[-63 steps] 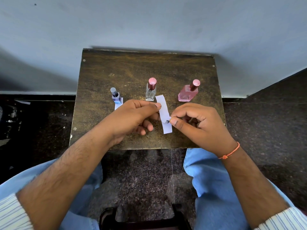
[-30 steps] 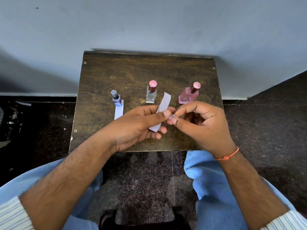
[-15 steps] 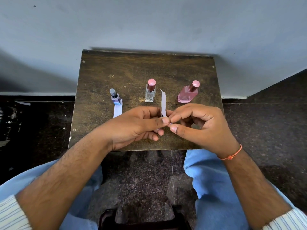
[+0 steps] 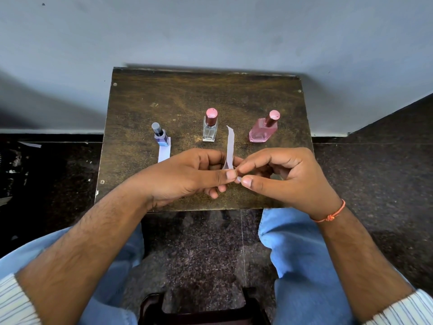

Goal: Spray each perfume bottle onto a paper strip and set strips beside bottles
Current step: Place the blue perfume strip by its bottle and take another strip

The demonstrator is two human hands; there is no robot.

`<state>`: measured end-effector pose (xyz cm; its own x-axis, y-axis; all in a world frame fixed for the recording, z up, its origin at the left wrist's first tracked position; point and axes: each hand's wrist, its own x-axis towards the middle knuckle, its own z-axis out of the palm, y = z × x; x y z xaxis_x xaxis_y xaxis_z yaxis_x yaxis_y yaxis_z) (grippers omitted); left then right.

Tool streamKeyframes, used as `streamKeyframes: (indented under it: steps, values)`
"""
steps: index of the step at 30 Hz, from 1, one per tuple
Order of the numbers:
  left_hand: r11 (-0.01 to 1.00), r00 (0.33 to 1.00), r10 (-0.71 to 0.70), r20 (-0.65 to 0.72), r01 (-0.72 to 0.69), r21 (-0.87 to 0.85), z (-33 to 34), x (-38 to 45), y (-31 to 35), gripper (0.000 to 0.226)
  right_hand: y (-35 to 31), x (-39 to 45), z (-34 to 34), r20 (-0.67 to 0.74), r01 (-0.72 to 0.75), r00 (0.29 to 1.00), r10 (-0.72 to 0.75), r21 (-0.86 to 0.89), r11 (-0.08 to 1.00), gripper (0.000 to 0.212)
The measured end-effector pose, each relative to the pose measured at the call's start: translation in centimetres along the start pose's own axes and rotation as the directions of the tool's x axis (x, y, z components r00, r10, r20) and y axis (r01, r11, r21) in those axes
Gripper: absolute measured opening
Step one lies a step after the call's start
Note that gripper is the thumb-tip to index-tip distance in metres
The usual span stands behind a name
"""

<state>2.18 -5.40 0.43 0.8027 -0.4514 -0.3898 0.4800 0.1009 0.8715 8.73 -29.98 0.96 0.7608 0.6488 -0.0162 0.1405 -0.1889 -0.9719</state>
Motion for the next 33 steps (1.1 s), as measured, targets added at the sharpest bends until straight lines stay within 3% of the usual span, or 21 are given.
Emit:
streamKeyframes:
  steps: [12, 26, 33]
  values:
    - [1.000, 1.000, 0.006, 0.018, -0.006, 0.012, -0.25, -0.07, -0.16, 0.043, -0.36, -0.04, -0.03, 0.006, -0.047, 0.999, 0.047, -0.019, 0.999, 0.024]
    - [1.000, 1.000, 0.002, 0.010, -0.003, 0.027, -0.16, -0.07, -0.17, 0.030, -0.63, -0.17, 0.50, -0.014, 0.003, 1.000, -0.003, -0.038, 0.999, 0.016]
    - [0.999, 1.000, -0.020, -0.016, 0.020, 0.028, -0.15, -0.14, -0.06, 0.052, -0.39, -0.03, 0.68, -0.007, 0.025, 1.000, -0.025, -0.011, 1.000, 0.012]
